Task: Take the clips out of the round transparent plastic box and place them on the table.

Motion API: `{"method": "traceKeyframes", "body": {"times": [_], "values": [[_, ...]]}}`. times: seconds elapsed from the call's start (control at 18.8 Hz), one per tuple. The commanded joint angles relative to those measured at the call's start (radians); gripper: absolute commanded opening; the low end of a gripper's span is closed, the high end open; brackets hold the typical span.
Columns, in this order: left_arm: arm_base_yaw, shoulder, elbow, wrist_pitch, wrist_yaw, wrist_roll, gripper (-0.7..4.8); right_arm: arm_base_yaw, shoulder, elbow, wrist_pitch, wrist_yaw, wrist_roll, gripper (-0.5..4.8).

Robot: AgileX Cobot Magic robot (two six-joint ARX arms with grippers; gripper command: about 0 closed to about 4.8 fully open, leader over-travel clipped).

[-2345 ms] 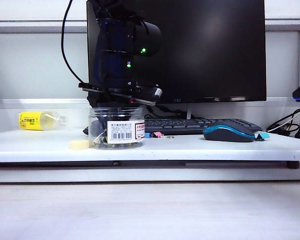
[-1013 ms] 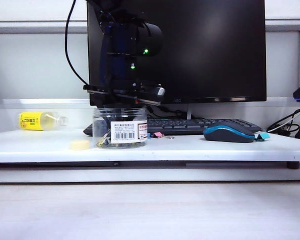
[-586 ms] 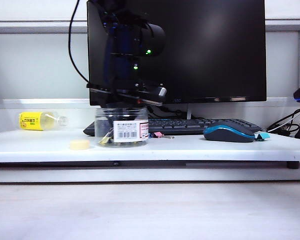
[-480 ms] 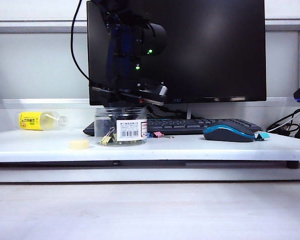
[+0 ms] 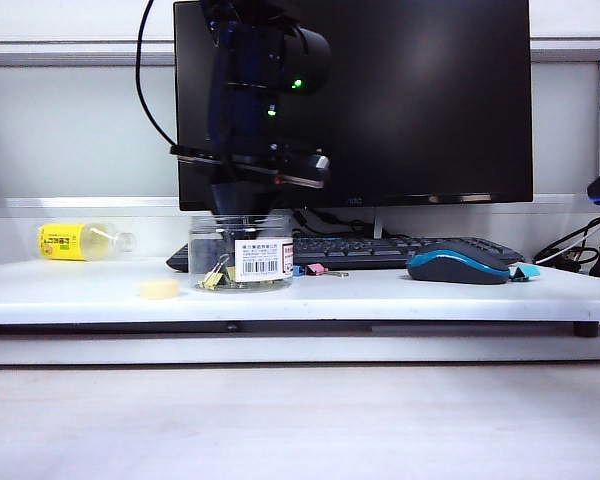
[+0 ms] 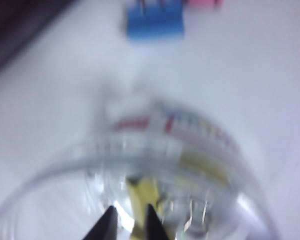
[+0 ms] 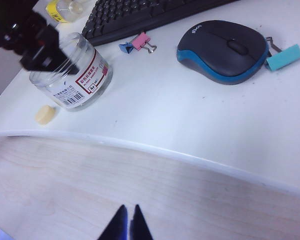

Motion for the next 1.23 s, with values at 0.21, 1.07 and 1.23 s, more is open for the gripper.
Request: {"method": "traceKeyframes", "body": {"times": [0.21, 1.07, 1.23], "values": [[-0.001, -0.006, 0.003, -0.059, -0.045, 0.000, 1.57, 0.000, -0.002, 0.003, 0.019, 0.006, -0.004, 0.22], [0.000, 0.002, 0.001, -0.023, 0.039, 0.005, 1.76, 0.000, -0.003, 0.003, 0.017, 0.016, -0.003, 0.22], [0.001, 0.016, -0.001, -0.023, 0.050, 0.010, 1.76, 0.000, -0.003, 0.003, 0.014, 0.016, -0.003, 0.22]]}}
